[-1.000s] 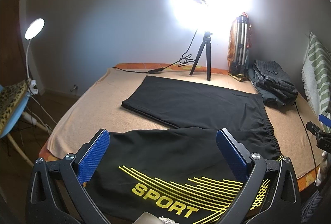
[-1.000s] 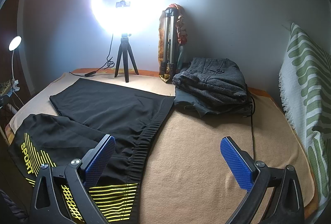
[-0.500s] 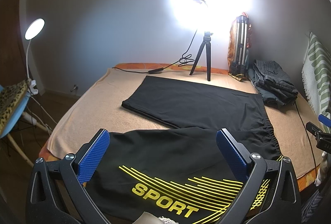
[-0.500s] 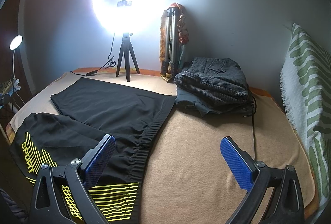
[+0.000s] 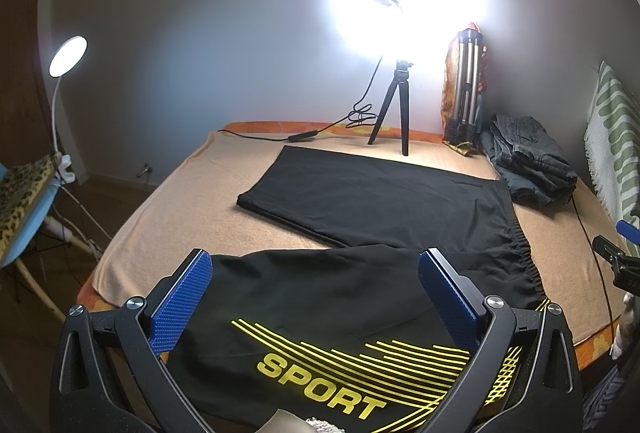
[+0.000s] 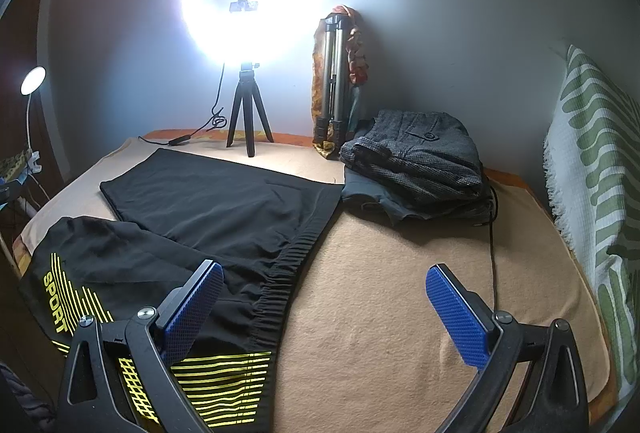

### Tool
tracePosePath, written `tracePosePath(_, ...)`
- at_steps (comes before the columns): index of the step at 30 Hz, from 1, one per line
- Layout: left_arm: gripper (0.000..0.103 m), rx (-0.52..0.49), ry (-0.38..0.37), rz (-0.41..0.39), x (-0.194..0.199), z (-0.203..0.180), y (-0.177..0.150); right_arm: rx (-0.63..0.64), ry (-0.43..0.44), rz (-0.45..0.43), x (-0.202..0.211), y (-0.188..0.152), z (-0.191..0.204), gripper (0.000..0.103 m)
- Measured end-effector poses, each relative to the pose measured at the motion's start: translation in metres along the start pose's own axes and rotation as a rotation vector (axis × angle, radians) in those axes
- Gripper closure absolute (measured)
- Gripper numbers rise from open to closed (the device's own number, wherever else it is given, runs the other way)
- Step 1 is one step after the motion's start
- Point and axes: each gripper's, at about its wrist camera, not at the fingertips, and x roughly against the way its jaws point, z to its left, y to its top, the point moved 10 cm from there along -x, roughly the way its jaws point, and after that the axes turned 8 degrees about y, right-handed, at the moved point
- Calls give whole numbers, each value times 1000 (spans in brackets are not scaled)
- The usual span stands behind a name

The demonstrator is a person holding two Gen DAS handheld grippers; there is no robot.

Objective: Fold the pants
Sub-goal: 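Move the right tool to the striped leg hem and close on it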

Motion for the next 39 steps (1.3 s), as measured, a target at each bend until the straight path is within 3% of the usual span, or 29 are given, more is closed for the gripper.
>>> tracePosePath(11, 0, 10, -14, 32, -6, 7, -10, 26, 40, 20, -1, -4, 11, 0)
tracePosePath(18, 1, 5, 2, 55, -10, 18, -24, 85, 116, 49, -4, -16, 33, 2)
tracePosePath(22, 1, 27, -1, 51, -12, 28, -31, 119, 174, 65, -6, -27, 46, 8)
tracePosePath(26, 8, 60, 7, 67, -17, 46, -41, 191, 235, 90, -8, -42, 63, 10)
tracePosePath(32, 21, 44, 36, 131, -25, 63, -63, 349, 369, 174, -3, -75, 94, 26)
tracePosePath(39, 39, -7, -10, 185, -24, 52, -82, 551, 491, 293, 8, -116, 122, 40)
